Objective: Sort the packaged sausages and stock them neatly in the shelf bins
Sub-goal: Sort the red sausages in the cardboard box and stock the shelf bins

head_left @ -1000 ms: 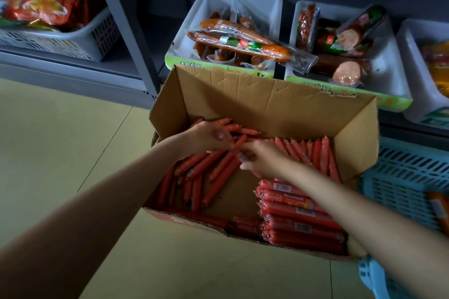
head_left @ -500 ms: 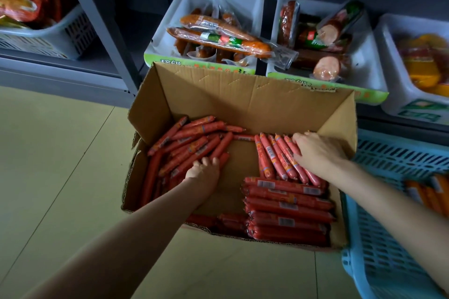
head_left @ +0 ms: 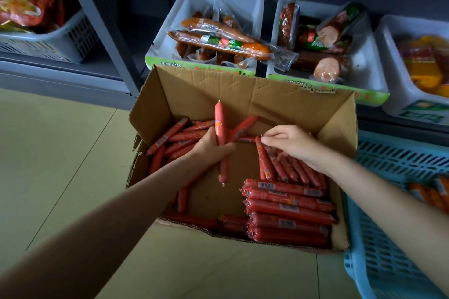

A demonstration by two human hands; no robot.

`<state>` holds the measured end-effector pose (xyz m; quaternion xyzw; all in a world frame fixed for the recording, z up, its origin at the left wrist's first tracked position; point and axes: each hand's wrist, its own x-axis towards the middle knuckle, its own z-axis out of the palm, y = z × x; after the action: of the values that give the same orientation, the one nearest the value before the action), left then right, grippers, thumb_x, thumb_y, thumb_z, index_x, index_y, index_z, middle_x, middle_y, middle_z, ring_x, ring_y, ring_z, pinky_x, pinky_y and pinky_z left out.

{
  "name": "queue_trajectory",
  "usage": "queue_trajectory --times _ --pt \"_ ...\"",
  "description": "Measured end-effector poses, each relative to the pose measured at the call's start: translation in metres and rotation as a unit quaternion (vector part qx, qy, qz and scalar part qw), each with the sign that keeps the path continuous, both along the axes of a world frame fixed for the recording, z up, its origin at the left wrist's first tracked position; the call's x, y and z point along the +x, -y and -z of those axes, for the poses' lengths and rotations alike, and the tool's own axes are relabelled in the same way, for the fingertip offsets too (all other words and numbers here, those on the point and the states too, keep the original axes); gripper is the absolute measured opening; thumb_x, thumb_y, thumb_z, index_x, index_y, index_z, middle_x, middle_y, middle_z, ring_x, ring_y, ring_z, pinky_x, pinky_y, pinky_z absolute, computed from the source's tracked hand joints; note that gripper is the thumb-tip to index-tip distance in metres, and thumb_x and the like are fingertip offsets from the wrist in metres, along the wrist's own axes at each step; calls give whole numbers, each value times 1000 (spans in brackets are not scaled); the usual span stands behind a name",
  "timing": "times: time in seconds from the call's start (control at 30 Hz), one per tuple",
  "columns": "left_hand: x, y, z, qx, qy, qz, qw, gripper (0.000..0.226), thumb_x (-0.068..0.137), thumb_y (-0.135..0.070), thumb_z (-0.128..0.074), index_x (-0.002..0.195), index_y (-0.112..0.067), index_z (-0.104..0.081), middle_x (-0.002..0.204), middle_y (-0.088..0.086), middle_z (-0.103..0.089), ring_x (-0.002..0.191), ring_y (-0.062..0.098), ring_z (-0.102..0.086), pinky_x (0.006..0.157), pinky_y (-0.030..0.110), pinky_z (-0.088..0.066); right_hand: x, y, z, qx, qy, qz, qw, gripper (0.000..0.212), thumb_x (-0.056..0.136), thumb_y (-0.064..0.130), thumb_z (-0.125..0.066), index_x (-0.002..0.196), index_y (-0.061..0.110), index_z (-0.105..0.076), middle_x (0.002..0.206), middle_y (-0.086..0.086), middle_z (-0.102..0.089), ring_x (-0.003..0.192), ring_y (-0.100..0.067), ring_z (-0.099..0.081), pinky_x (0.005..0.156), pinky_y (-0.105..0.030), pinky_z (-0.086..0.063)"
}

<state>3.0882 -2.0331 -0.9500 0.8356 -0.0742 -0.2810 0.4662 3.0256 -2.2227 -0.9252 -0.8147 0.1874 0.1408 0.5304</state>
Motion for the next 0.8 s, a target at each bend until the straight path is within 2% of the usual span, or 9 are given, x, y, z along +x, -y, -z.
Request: queue_trajectory --times 0.07,0.2,0.3,0.37,0.5,0.57,0.67,0.73,0.8 --pt "-11 10 -15 -81 -74 -5 994 15 86 -11 -60 97 -16 -50 76 -1 -58 67 9 -55 55 12 -46 1 0 -11 131 -30 48 990 24 91 24 -60 105 5 -62 92 -6 -64 76 -12 -59 57 -19 -49" --pt "-30 30 -31 -140 -196 57 969 6 88 -8 -53 89 -14 -51 61 0 -64 58 12 -59 64 27 -48 1 -5 -16 246 -41 144 957 13 91 13 -59 80 8 -60 71 -5 -61 55 -10 -57 50 -20 -47" --pt "-30 36 -32 -154 -234 89 956 6 93 -5 -46 91 -8 -51 75 11 -62 57 17 -62 56 30 -55 -4 0 -19 191 -28 167 967 14 91 7 -58 78 11 -57 68 -3 -56 45 -5 -52 42 -14 -38" --pt "-28 35 -30 -161 -244 48 955 9 96 -7 -45 89 -5 -50 75 14 -62 54 18 -64 56 32 -57 -10 11 -26 151 -30 140 978 3 90 8 -60 88 10 -59 69 -2 -57 49 -6 -50 42 -13 -37" --pt "-19 27 -25 -134 -239 -4 962 14 95 -8 -49 82 -7 -54 78 11 -62 62 17 -61 57 26 -50 -20 31 -34 80 -77 81 991 37 87 13 -65 122 7 -54 79 -3 -63 63 -9 -52 51 -18 -41" --pt "-17 24 -26 -137 -246 -6 959 13 93 -4 -49 82 -6 -56 81 12 -59 67 19 -57 60 27 -49 -25 33 -35 49 -94 29 994 34 87 12 -64 119 7 -54 80 -4 -63 70 -12 -55 62 -24 -46" --pt "-21 24 -30 -149 -260 12 954 12 92 -2 -51 86 -9 -58 80 9 -61 71 17 -59 62 28 -53 -30 34 -39 -9 -104 -64 992 32 85 12 -68 111 18 -51 82 -6 -67 81 -18 -62 89 -36 -49" --pt "-25 25 -34 -144 -260 40 954 13 92 -3 -52 88 -13 -59 80 5 -62 70 15 -62 63 26 -53 -32 34 -43 -30 -112 -135 984 25 81 12 -72 102 17 -59 93 -12 -70 86 -22 -65 88 -36 -50" --pt "-27 25 -34 -141 -258 47 955 14 92 -3 -52 87 -14 -59 79 4 -63 68 14 -62 65 25 -52 -35 33 -46 -105 -120 -225 961 25 77 17 -76 99 21 -63 103 -11 -69 95 -23 -64 88 -33 -49"
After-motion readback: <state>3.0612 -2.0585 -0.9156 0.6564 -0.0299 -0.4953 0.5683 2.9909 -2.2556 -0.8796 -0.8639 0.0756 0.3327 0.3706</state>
